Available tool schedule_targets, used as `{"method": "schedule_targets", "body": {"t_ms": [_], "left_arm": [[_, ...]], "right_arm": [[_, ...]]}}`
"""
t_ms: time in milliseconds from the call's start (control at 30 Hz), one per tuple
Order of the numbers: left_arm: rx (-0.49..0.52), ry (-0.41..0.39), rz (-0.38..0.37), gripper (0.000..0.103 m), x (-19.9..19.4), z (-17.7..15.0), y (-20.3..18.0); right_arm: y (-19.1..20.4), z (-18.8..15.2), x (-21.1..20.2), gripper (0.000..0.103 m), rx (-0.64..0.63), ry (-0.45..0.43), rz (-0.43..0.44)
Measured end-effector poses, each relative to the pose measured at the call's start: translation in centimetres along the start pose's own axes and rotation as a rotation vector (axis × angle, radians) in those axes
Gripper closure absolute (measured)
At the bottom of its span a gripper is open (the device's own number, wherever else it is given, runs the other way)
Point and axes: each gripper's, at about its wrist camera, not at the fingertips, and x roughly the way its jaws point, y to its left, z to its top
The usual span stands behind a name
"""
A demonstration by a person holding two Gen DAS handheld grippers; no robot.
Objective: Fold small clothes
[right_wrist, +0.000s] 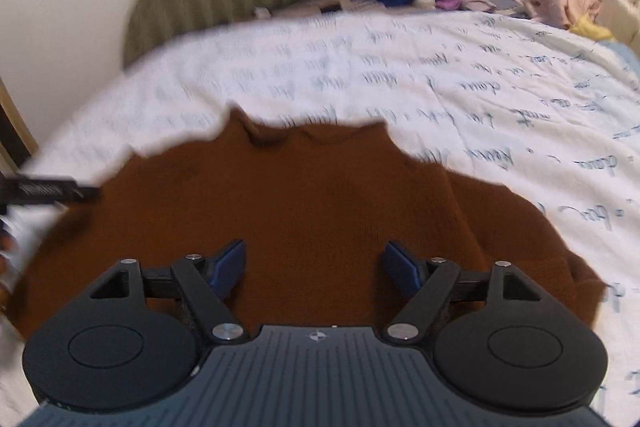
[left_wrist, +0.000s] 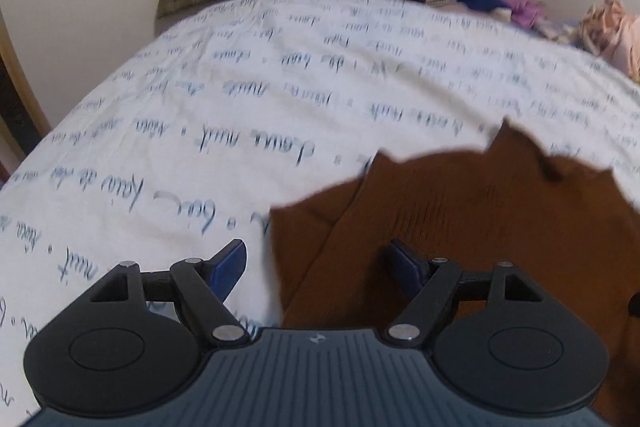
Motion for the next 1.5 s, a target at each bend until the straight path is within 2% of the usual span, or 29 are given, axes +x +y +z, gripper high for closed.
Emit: {"method": "schedule_targets", "body": {"t_ms": [67, 100, 200, 267, 400, 533, 633, 767, 1100, 1367, 1500], "left_arm": [[-0.001, -0.008, -0.001, 0.026, -0.4, -0.6, 0.4], [0.007, -0.018, 0.004, 0.026, -0.7, -0.9, 0.5], [0.034, -0.048, 0.039, 0.026, -1.9, -1.4, 0.4], [0.036, -0.054, 0.043, 0.026, -2.5, -1.7, 0.4], [0.03, -0.042, 0.05, 0.026, -2.7, -2.4, 0.7], [0.036, -0.051, 0.052, 0.025, -3.4, -3.5, 1.1], [0.032, -0.057, 0.048, 0.023, -3.9, -4.2, 1.5], [0.026, -0.054, 0.039, 0.022, -4.1, -5.0, 2.1], [0.042, -0.058, 0.042, 0.021, -4.7, -6.0, 2.0], [0.032, -0.057, 0.025, 0.02, -5.3, -6.6, 2.5], [0.03, -0.059, 0.009, 0.014, -6.1, -7.2, 3.6]], "right_arm": [[0.1, -0.5, -0.1, 0.028, -0.01, -0.009, -0.09], [0.1, -0.7, -0.7, 0.027, -0.001, -0.028, -0.096], [0.1, -1.4, -2.6, 0.018, 0.04, -0.074, -0.029], [0.8, -2.1, -3.5, 0.017, 0.026, -0.093, -0.008], [2.7, -3.1, -3.7, 0.014, -0.018, -0.064, 0.014], [3.2, -4.5, -2.9, 0.013, -0.046, -0.031, -0.032], [3.6, -5.3, -3.3, 0.013, -0.058, -0.048, -0.062], [4.2, -5.9, -4.3, 0.01, -0.066, -0.061, -0.042], [4.1, -7.6, -3.7, 0.001, -0.074, -0.05, -0.088], [3.8, -8.4, -3.5, 0.0, -0.052, -0.077, -0.088], [3.3, -8.7, -3.6, 0.0, -0.025, -0.1, -0.071]]}}
